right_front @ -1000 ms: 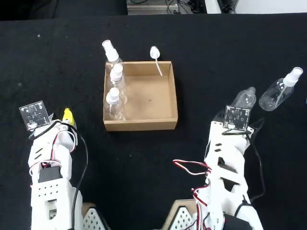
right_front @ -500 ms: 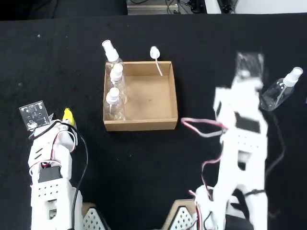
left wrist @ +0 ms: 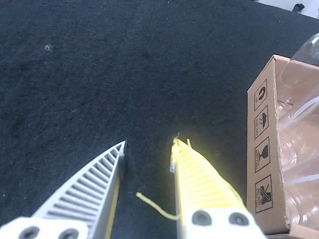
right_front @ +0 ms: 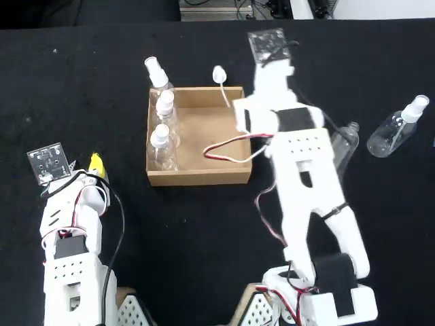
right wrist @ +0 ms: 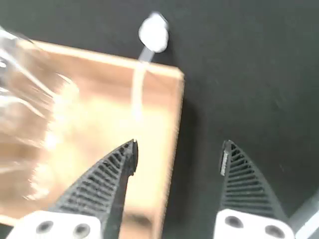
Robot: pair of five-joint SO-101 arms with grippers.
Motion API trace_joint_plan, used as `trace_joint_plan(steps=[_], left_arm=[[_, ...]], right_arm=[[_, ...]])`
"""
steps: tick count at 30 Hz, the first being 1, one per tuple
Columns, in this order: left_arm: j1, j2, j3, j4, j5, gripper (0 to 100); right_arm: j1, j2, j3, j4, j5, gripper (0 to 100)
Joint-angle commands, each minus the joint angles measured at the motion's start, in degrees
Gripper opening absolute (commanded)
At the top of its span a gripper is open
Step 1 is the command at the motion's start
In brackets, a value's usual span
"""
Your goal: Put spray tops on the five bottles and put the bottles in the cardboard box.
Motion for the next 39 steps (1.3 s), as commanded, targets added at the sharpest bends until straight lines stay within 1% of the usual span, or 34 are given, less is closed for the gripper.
trace_joint_plan(steps=[1,6,10,14,19,26,33,39], left_arm=[[-0.4,-0.97,-0.57,-1.41,-0.53,13],[-0.4,-0.97,-0.57,-1.41,-0.53,13],[-0.22,-0.97,-0.57,-1.41,-0.53,13],[-0.22,-0.97,-0.57,-1.41,-0.53,13],[-0.31,-0.97,-0.57,-1.41,-0.53,13],[-0.31,-0.97,-0.57,-1.41,-0.53,13],[-0.4,-0.97,-0.57,-1.41,-0.53,13],[-0.57,-0.97,-0.57,-1.41,-0.53,13]], right_arm=[[-6.33,-0.04,1.01,-8.18,-0.97,23.0],[-7.56,3.21,2.86,-14.86,-1.05,22.9],[-7.21,8.57,1.98,-16.79,-1.05,22.9],[-6.24,12.88,-0.48,-17.58,-1.05,22.7],[-4.84,15.25,-3.03,-17.49,-1.05,16.1],[-2.81,15.25,-3.21,-18.46,-1.05,15.8],[-2.73,15.6,-3.03,-19.43,-0.97,15.2],[-2.73,15.69,-3.12,-19.25,-0.7,4.2]])
